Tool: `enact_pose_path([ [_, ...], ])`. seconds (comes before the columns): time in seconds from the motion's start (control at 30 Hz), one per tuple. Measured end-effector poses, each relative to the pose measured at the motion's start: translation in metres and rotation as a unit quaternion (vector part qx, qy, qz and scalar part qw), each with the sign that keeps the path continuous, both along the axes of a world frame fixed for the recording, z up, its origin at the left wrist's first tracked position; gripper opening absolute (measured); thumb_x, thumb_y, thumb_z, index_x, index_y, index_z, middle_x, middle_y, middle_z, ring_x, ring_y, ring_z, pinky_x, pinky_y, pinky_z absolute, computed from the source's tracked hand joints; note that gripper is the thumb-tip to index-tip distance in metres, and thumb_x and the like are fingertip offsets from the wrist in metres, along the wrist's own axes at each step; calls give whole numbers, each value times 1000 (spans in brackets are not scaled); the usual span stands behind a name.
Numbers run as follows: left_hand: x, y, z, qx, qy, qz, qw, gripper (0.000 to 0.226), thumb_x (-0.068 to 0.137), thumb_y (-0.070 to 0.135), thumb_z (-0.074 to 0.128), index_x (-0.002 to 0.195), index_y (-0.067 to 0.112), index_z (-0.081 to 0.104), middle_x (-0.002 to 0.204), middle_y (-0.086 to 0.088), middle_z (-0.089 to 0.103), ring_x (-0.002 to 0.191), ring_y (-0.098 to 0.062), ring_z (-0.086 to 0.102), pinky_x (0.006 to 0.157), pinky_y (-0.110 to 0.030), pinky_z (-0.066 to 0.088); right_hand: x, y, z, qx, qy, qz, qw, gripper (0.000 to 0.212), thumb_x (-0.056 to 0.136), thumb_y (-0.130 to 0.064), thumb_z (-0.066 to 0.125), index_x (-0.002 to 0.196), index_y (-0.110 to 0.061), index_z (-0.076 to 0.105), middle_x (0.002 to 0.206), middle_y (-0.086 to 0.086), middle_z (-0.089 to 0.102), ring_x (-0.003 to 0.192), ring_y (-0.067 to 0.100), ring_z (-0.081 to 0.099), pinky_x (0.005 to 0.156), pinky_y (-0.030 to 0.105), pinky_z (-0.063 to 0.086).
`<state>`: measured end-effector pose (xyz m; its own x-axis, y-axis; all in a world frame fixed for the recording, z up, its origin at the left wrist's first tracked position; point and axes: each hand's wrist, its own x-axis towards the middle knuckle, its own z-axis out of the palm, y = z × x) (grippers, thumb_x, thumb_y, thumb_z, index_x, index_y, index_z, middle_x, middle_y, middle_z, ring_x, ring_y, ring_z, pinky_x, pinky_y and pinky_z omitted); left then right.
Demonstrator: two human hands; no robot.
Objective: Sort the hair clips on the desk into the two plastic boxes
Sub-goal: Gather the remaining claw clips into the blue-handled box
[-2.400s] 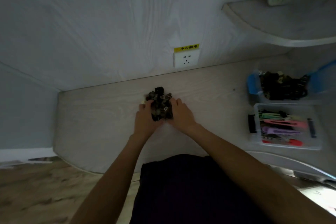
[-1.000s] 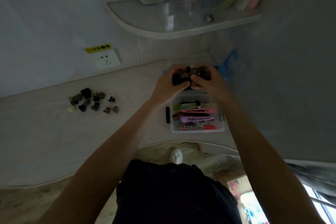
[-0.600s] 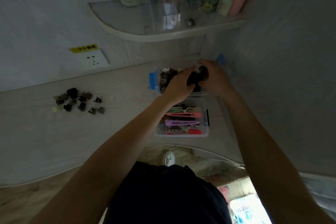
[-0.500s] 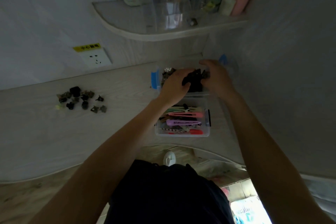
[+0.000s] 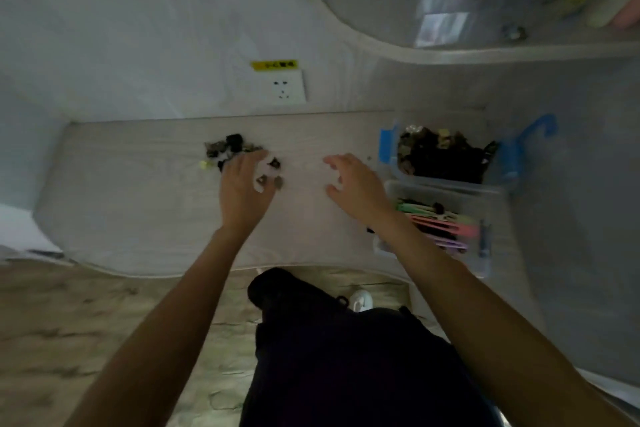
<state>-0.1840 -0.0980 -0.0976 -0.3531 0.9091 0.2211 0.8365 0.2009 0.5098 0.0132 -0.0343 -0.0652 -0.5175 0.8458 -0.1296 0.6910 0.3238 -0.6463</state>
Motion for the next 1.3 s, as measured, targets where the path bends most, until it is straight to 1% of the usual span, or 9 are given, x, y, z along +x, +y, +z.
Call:
enact_pose_path([
  [0.17, -83, -3, -18, -202, -41, 113, 972, 113, 64, 44, 80, 147, 19, 9, 143, -21, 29, 127, -40, 33, 104, -51, 33, -57, 0, -36, -122, -44, 21, 991, 89, 80, -29, 70, 147, -12, 13, 149, 13, 20, 126, 29, 39, 101, 34, 37],
  [0.27, -116, 11, -23, -261, -73, 110, 956, 129, 56, 51, 82, 148, 23, -4, 151, -17, 10, 136, -41, 16, 107, -55, 27, -90, 5, -45, -129, -78, 18, 988, 102, 76, -31, 74, 147, -11, 4, 151, 15, 15, 128, 33, 38, 103, 38, 39],
  [0.33, -133, 25, -26, -294, -59, 81, 951, 132, 54, 54, 82, 148, 20, -5, 152, -17, 8, 138, -40, 13, 111, -52, 20, -111, 10, -48, -129, -87, 5, 988, 104, 75, -30, 75, 147, -9, 2, 149, 16, 16, 125, 34, 40, 101, 39, 42],
  [0.47, -142, 48, -28, -317, -28, -20, 948, 124, 56, 51, 83, 148, 13, 8, 148, -18, 21, 136, -36, 21, 113, -46, 16, -139, 17, -53, -113, -73, -8, 991, 105, 74, -28, 76, 146, -9, 3, 141, 18, 22, 116, 34, 46, 96, 41, 46],
  [0.6, -136, 55, -29, -296, -48, -64, 952, 101, 56, 47, 84, 138, 15, 34, 137, -14, 36, 122, -34, 40, 106, -43, 31, -161, 24, -54, -101, -89, -9, 991, 102, 70, -33, 77, 145, -15, 11, 136, 17, 26, 113, 36, 43, 91, 42, 47],
  [0.73, -120, 45, -32, -251, -88, -81, 961, 67, 66, 37, 80, 121, 16, 49, 119, -13, 47, 102, -33, 54, 84, -35, 43, -166, 22, -57, -59, -92, -33, 993, 68, 70, -32, 76, 123, -10, 39, 125, 17, 36, 105, 35, 46, 77, 39, 46],
  [0.87, -112, 34, -35, -219, -134, -63, 964, 50, 70, 34, 77, 111, 19, 52, 106, -6, 52, 93, -23, 57, 76, -28, 40, -157, 13, -61, -58, -48, -69, 995, 56, 72, -29, 74, 114, -8, 43, 116, 16, 47, 98, 32, 52, 74, 38, 45],
  [1.1, -98, 25, -34, -211, -193, -79, 955, 39, 78, 29, 70, 113, 23, 53, 108, 0, 63, 97, -18, 58, 79, -27, 42, -145, 5, -61, -81, -21, -50, 995, 79, 74, -23, 71, 139, -26, 27, 121, 13, 51, 103, 30, 55, 86, 41, 49],
  [1.3, -83, 21, -35, -199, -195, -87, 957, 42, 80, 26, 69, 119, 26, 53, 113, -2, 64, 99, -18, 61, 82, -26, 44, -139, -1, -64, -51, -24, -39, 998, 44, 82, -23, 65, 121, -17, 47, 115, 12, 56, 98, 29, 57, 79, 35, 45],
])
